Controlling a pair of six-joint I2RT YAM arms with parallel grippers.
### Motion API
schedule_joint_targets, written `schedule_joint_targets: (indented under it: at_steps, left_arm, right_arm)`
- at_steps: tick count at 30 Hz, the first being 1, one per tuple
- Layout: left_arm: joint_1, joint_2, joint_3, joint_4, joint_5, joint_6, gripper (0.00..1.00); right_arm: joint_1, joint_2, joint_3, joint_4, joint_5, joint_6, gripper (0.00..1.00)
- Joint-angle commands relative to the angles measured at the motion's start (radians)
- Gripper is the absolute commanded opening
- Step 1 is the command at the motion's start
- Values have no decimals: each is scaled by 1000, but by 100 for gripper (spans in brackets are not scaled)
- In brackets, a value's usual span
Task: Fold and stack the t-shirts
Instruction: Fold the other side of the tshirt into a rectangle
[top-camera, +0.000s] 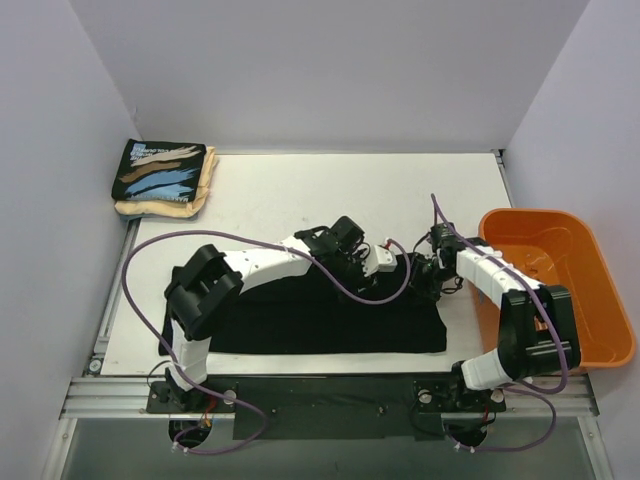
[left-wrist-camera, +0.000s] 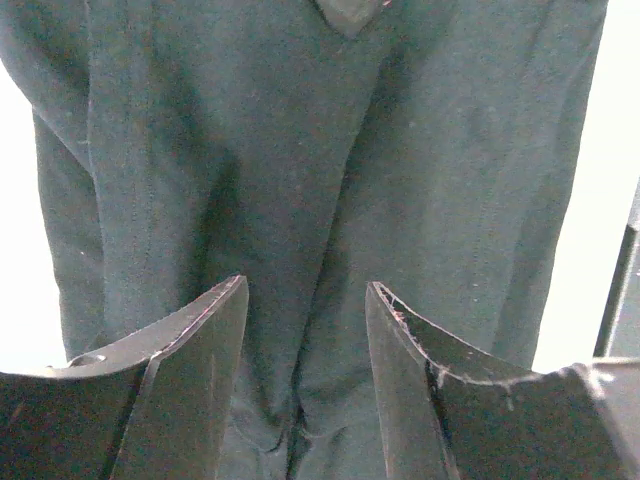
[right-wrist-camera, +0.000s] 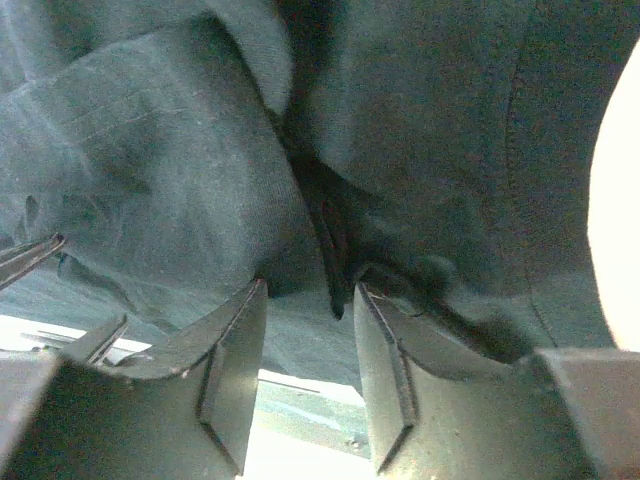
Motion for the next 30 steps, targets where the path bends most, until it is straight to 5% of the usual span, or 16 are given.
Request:
schedule_joint_targets:
  at_steps: [1, 6, 9, 12, 16, 28, 30]
  left_arm:
    - [-13, 33, -6, 62, -65, 29, 61]
    - [-20, 50, -23, 110, -120, 3, 51]
    - [-23, 53, -29, 116, -133, 11, 42]
    - [-25, 54, -16, 96, -122, 9, 19]
    - [-23, 48, 49, -6, -44, 29, 11]
    - [-23, 11, 0, -50, 1, 103, 8]
    - [-25, 13, -2, -59, 2, 115, 15]
  right_arm:
    - [6, 14, -21, 8, -29, 23, 31]
    - [6, 14, -13, -15, 4, 10, 4]
    - [9, 1, 7, -42, 26, -16, 0]
    - [15, -6, 26, -85, 43, -41, 0]
    - [30, -27, 69, -162, 81, -81, 0]
    - [52, -107, 14, -263, 43, -81, 0]
    - [47, -92, -6, -233, 41, -84, 0]
